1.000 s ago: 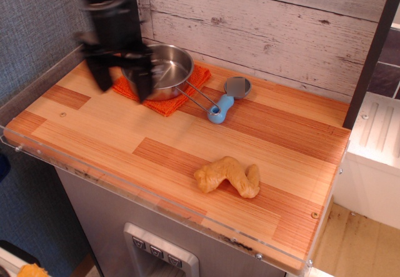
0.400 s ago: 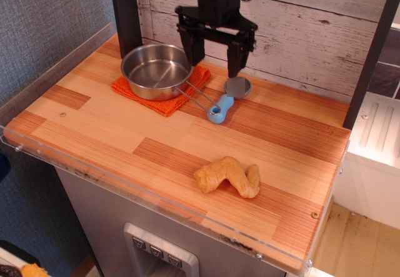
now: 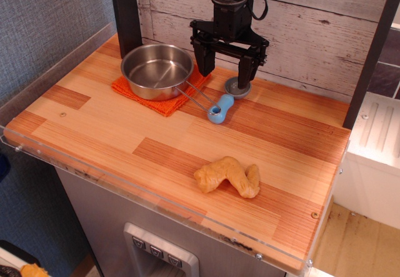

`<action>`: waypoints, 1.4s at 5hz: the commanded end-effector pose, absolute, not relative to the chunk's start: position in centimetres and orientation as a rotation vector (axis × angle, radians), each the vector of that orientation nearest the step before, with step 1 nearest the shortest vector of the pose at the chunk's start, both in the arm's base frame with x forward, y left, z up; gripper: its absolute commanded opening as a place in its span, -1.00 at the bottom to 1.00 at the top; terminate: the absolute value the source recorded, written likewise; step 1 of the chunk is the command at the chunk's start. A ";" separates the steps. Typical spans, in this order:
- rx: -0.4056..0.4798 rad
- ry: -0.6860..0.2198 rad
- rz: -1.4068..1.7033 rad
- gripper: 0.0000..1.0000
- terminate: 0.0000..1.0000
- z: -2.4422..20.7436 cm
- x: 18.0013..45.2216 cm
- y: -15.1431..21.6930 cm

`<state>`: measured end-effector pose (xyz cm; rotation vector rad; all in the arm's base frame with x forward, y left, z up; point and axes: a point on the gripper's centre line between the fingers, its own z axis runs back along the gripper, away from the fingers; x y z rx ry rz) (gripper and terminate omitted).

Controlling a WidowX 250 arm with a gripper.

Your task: PICK UP THE SPOON AND PUT ANOTHER SIDE OF THE TABLE

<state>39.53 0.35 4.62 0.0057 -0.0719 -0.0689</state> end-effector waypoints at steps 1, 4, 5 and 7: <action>-0.001 -0.122 -0.064 1.00 -1.00 4.4 40.4 -0.3; -0.021 -0.112 -0.035 1.00 -1.00 1.8 39.9 -1.2; -0.027 -0.092 -0.042 -1.00 -1.00 1.0 39.9 -1.0; -0.100 -0.131 -0.038 -1.00 -1.00 3.5 40.3 -1.3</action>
